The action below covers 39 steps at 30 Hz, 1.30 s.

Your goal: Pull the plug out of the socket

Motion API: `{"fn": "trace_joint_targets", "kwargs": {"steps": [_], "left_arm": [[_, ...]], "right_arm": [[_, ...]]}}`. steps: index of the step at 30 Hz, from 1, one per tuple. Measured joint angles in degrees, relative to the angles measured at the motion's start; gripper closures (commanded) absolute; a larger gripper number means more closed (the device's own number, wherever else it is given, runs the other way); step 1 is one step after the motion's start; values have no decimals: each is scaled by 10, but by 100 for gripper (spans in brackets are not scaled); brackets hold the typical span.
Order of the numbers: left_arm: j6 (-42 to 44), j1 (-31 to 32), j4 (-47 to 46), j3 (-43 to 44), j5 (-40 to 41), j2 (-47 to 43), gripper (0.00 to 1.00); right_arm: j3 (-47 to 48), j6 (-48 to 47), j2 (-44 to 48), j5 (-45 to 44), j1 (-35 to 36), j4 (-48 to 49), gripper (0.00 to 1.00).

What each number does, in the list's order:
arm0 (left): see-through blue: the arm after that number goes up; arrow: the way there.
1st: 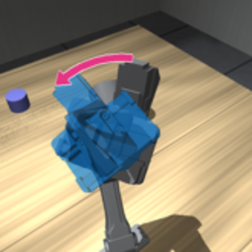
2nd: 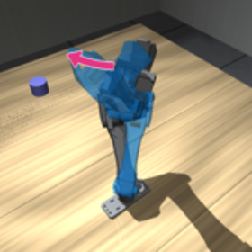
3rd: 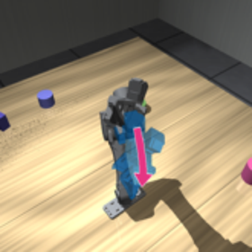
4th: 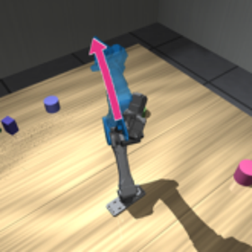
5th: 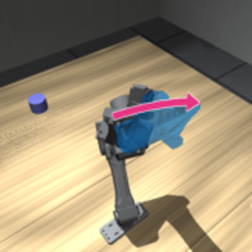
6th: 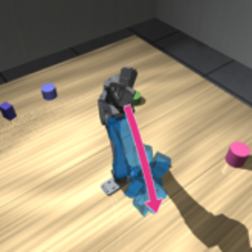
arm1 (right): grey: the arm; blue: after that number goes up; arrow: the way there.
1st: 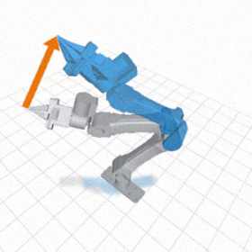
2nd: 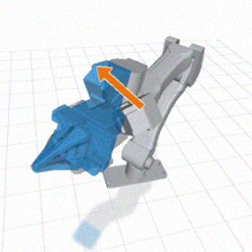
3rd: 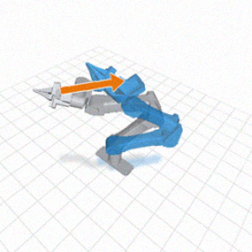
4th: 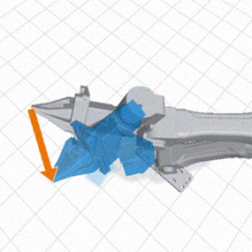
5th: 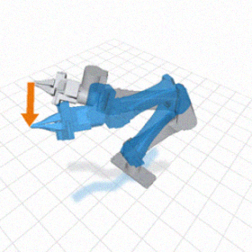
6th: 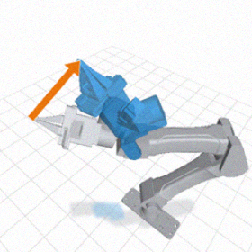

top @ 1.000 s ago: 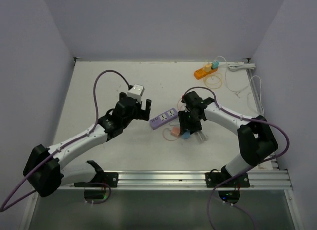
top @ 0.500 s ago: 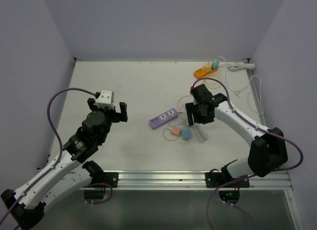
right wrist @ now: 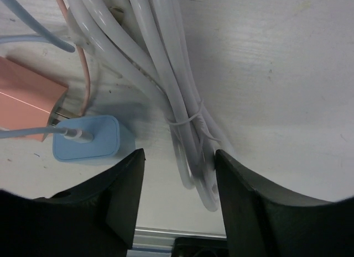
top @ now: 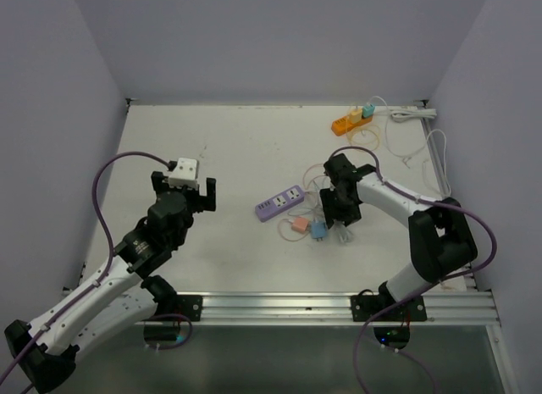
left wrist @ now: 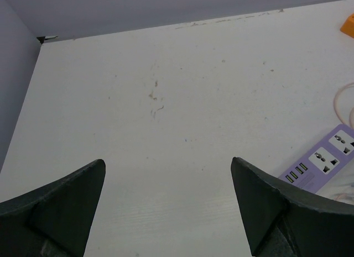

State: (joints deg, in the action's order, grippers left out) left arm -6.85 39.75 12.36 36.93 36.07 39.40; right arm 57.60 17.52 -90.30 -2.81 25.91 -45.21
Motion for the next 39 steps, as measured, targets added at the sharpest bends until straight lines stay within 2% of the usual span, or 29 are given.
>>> {"fn": "trace_joint_targets", "kwargs": {"steps": [2,4,5,6,8,13,19,26,34,39], "left_arm": [[3,0,0,-1,2,-4,0],[5,0,-1,-1,4,-7,0],[5,0,-1,-1,4,-7,0],[5,0,-2,-1,4,-7,0],[5,0,-2,-1,4,-7,0],[5,0,-3,-1,4,-4,0],[5,0,-2,-1,6,-2,0],[2,0,0,-1,36,-14,0],[0,0,0,-1,69,-38,0],[-1,0,0,-1,77,-42,0]], "right_arm": [[0,3,-5,9,-1,7,58],[-1,8,-11,21,0,16,66],[-1,12,-15,28,0,22,75],[-1,14,-20,33,2,25,79],[3,23,-28,39,6,24,86],[59,59,-74,43,43,20,94],[198,125,-184,54,101,40,99],[376,191,-315,76,140,56,100],[585,216,-465,118,188,107,98],[652,221,-517,143,209,143,90]]}}
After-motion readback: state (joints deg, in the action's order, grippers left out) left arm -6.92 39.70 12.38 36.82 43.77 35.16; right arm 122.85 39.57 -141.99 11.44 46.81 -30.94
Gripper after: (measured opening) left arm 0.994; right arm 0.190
